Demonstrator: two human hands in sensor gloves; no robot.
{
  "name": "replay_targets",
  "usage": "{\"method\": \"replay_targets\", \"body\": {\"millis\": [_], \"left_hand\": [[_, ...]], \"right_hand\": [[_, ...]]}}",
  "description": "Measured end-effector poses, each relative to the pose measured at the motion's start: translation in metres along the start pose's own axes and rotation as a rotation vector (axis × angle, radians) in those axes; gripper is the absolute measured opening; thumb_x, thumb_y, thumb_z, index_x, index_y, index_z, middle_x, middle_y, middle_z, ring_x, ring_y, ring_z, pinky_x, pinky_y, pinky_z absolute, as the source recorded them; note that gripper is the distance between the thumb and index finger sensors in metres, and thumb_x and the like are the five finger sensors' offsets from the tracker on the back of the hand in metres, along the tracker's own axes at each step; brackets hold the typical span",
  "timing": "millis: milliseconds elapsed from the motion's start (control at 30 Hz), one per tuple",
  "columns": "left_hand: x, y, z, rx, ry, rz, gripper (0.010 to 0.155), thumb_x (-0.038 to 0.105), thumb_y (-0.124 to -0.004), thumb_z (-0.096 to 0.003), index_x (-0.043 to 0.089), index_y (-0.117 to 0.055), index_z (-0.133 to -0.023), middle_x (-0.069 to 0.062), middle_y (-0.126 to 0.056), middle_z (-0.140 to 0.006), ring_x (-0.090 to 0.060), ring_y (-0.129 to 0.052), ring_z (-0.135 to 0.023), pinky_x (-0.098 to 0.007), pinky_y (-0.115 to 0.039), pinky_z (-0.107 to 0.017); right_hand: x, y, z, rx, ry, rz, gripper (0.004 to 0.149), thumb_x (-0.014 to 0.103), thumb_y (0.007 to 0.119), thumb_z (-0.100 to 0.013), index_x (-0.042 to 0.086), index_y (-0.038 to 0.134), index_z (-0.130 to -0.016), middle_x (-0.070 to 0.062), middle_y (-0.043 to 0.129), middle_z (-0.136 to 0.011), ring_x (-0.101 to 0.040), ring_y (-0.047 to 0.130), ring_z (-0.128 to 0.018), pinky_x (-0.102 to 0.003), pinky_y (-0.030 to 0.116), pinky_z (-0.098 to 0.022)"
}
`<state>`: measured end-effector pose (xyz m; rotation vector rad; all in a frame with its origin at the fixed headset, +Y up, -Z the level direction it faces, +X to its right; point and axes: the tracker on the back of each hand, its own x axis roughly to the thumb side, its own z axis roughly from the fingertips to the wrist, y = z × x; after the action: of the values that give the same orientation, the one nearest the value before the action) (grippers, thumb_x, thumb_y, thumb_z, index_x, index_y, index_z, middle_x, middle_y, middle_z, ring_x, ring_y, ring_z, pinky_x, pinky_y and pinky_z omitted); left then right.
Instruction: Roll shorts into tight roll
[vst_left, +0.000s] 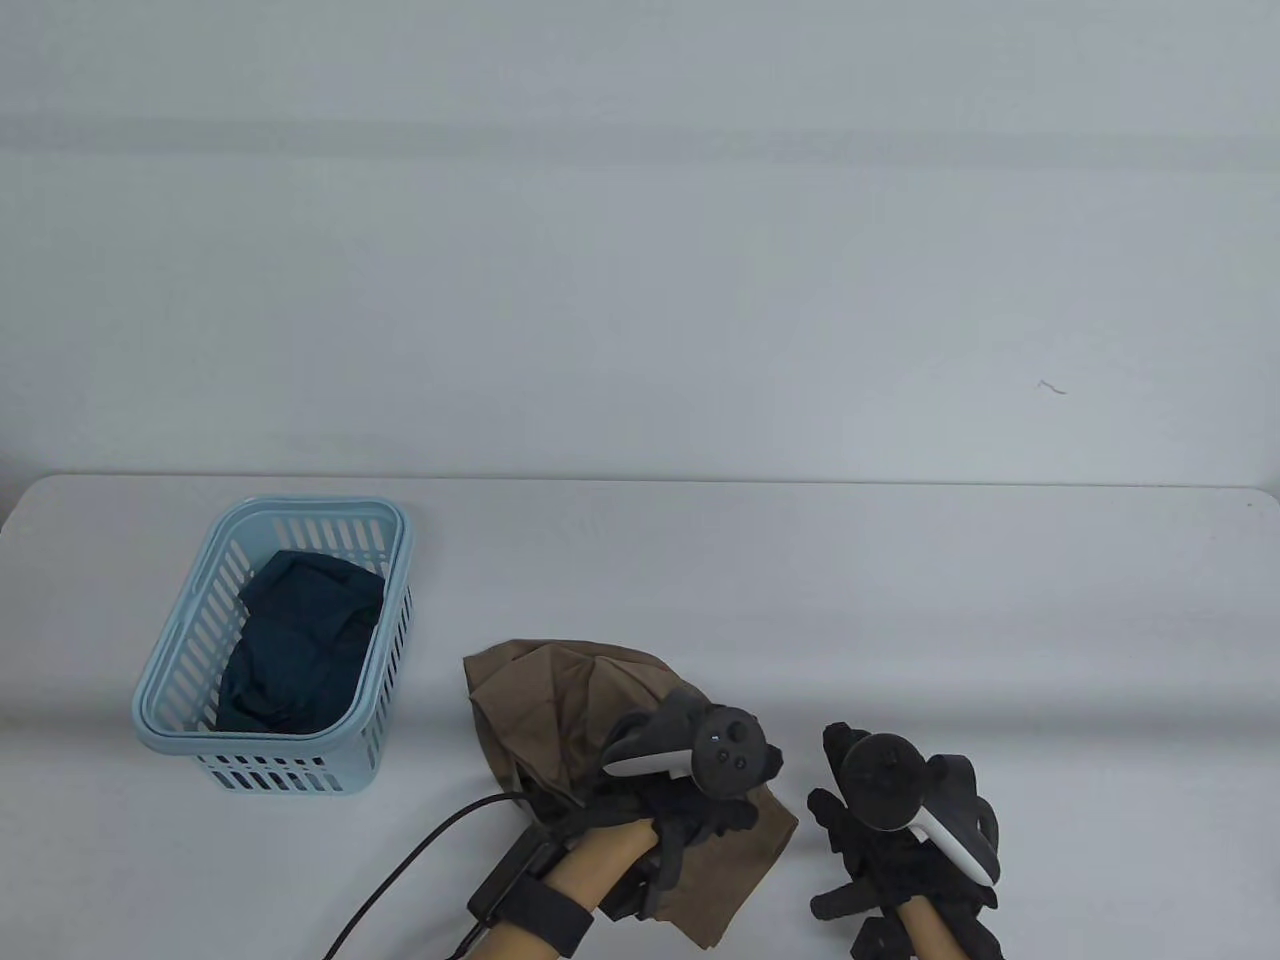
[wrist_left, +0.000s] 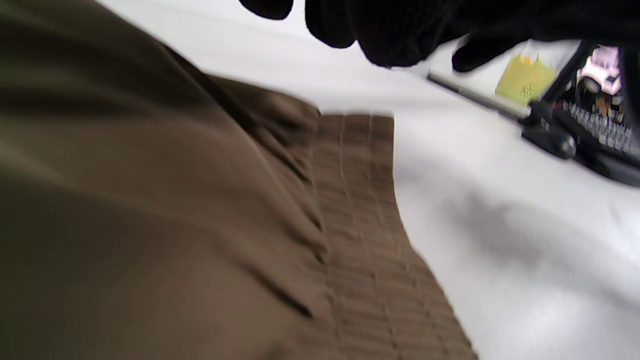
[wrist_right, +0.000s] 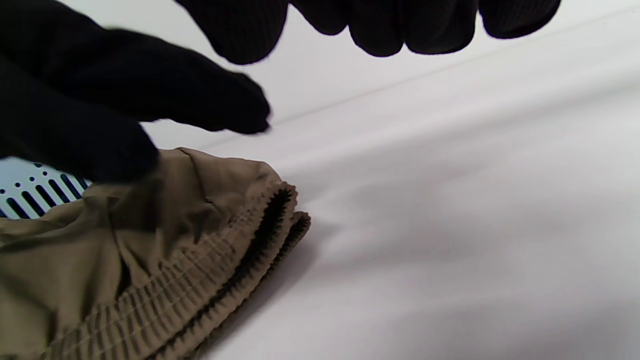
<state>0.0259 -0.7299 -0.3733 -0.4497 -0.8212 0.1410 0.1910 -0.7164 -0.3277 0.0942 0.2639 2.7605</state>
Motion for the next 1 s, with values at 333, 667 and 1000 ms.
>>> {"method": "replay_targets", "body": {"millis": [333,667,1000], "left_hand": [[0.003,-0.033,-0.026,0.004,0.046,-0.118,0.063,0.034,-0.074,-0.0520,0.018,-0.054,-0.110,-0.021,-0.044,-0.118,-0.053,-0.043,-0.109,-0.075,-0.024,-0.068],[0.004,-0.013,-0.001,0.225,0.071,-0.141,0.043,0.035,-0.073,-0.0511,0.020,-0.077,-0.092,-0.013,-0.071,-0.109,-0.044,-0.070,-0.103,-0.072,-0.038,-0.070],[0.005,0.049,0.096,0.545,0.094,0.011,0.043,0.033,-0.068,-0.0543,0.017,-0.074,-0.093,-0.018,-0.076,-0.105,-0.047,-0.078,-0.097,-0.075,-0.042,-0.068]], "right_hand": [[0.000,0.000,0.001,0.025,0.000,-0.001,0.069,0.033,0.064,-0.055,0.005,0.034,-0.110,-0.024,0.041,-0.114,-0.052,0.048,-0.103,-0.068,0.046,-0.070],[0.008,0.008,-0.002,0.109,-0.051,-0.001,0.071,0.035,0.065,-0.055,0.006,0.032,-0.111,-0.024,0.039,-0.114,-0.052,0.045,-0.104,-0.070,0.043,-0.070],[0.038,0.035,-0.002,0.345,-0.328,-0.157,0.086,0.047,0.074,-0.048,0.009,0.030,-0.111,-0.020,0.034,-0.117,-0.049,0.032,-0.109,-0.073,0.030,-0.070]]}}
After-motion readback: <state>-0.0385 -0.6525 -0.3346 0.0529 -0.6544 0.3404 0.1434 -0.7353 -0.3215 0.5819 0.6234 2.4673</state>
